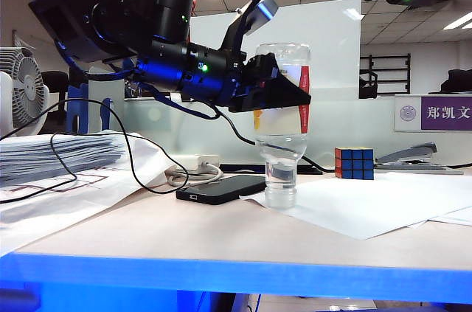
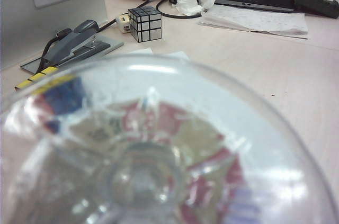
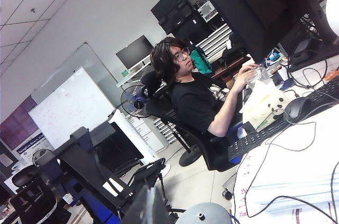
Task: Flip the plastic bottle upside down.
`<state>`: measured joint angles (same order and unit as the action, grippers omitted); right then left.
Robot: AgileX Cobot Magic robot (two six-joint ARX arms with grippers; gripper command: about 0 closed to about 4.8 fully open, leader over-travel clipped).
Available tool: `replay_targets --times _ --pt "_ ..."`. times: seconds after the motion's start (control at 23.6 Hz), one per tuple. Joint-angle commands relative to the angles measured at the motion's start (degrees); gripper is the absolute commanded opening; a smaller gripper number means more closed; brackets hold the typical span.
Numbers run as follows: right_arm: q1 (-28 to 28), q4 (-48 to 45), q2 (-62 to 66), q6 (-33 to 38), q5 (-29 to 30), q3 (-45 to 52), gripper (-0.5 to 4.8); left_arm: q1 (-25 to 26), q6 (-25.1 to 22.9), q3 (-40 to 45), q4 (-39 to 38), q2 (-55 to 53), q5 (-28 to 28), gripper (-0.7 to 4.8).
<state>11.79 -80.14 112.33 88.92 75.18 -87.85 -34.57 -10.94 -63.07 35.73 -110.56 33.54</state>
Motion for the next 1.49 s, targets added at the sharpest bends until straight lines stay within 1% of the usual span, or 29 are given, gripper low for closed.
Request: replay_targets --times 0.04,0.08,0.13,0.17,0.21,0.25,0.34,0.51,0.59,0.64,0.68,0.72,0.76,0.85,0.98,1.06,1.15,1.19,1.23,1.27,1.32,1.36,1.4,1.44,1.49 --pt "0.1 -0.9 -0.4 -0.3 0.0 -0.2 -0.08 0.0 -0.7 -0.3 1.5 0.2 -0.3 1.80" --pt "0.1 -0.9 -0.4 -0.3 0.0 -0.2 -0.09 0.0 -0.6 -0.3 2.9 0.2 0.4 2.29" --pt "0.1 -0.9 -0.4 -0.3 0.0 -0.2 -0.09 0.0 -0.6 -0.3 3.6 0.2 1.1 2.52" --pt "0.1 -0.9 -0.4 -0.3 0.0 -0.2 -0.09 0.0 -0.6 -0.3 5.3 0.2 2.3 3.05" --pt "0.1 -0.9 -0.4 -0.3 0.0 -0.2 -0.09 0.0 -0.5 -0.3 6.4 0.2 2.8 3.34" --pt "0.1 -0.9 -0.4 -0.3 0.0 -0.2 -0.08 0.0 0.7 -0.3 8.1 0.2 2.7 3.81" --pt "0.1 -0.9 -0.4 -0.3 0.0 -0.2 -0.09 0.0 1.8 -0.3 9.3 0.2 2.7 3.86" --pt "0.1 -0.9 -0.4 -0.5 0.0 -0.2 -0.09 0.0 1.9 -0.3 9.4 0.2 2.7 3.88" --pt "0.1 -0.9 -0.4 -0.5 0.0 -0.2 -0.09 0.0 2.0 -0.3 10.0 0.2 2.7 4.09" --pt "0.1 -0.9 -0.4 -0.5 0.0 -0.2 -0.09 0.0 2.0 -0.3 10.5 0.2 2.7 4.09" --pt "0.1 -0.9 -0.4 -0.5 0.0 -0.2 -0.09 0.0 2.6 -0.3 11.9 0.3 2.7 4.15" --pt "0.1 -0.9 -0.4 -0.5 0.0 -0.2 -0.08 0.0 3.1 -0.3 13.1 0.3 2.7 4.41" --pt "0.1 -0.9 -0.4 -0.5 0.0 -0.2 -0.08 0.0 4.6 -0.3 15.2 0.3 2.6 4.79" --pt "0.1 -0.9 -0.4 -0.5 0.0 -0.2 -0.09 0.0 5.7 -0.3 17.9 0.3 2.6 4.79" --pt "0.1 -0.9 -0.4 -0.5 0.0 -0.2 -0.09 0.0 5.9 -0.4 20.5 0.3 2.4 4.79" --pt "0.1 -0.9 -0.4 -0.5 0.0 -0.2 -0.09 0.0 6.1 -0.5 23.8 0.3 2.5 4.79" --pt "0.1 -0.9 -0.4 -0.5 -0.1 -0.2 -0.09 0.0 8.5 -0.5 30.3 0.3 2.4 4.79" --pt "0.0 -0.9 -0.4 -0.9 -0.7 -0.3 -0.08 0.1 10.4 -0.4 35.1 0.3 1.4 4.79" --pt "0.0 -0.9 -0.5 -1.5 -1.4 -0.3 -0.08 0.1 11.5 -0.5 38.1 0.3 0.7 4.79" --pt "-0.1 -1.0 -0.8 -3.7 -3.1 -0.3 -0.08 0.5 12.5 -0.4 42.7 0.9 0.6 4.79" --pt "-0.2 -0.9 -1.0 -5.2 -3.7 -0.3 -0.08 0.5 13.4 -0.4 43.7 1.5 0.5 4.31" --pt "-0.2 -0.9 -1.6 -9.9 -4.2 -0.3 -0.08 0.8 15.0 -0.4 43.9 3.5 0.5 1.90" --pt "-0.3 -0.9 -2.1 -11.9 -4.3 -0.3 -0.09 1.2 15.9 -0.4 43.3 4.9 0.4 0.38" --pt "-1.1 -0.8 -3.0 -12.8 -5.8 -0.3 -0.08 1.6 15.9 -0.4 40.4 7.3 -1.3 -0.04" --pt "-1.7 -0.8 -3.5 -13.2 -6.6 -0.3 -0.08 2.2 15.8 -0.4 37.3 9.1 -3.1 -0.04"
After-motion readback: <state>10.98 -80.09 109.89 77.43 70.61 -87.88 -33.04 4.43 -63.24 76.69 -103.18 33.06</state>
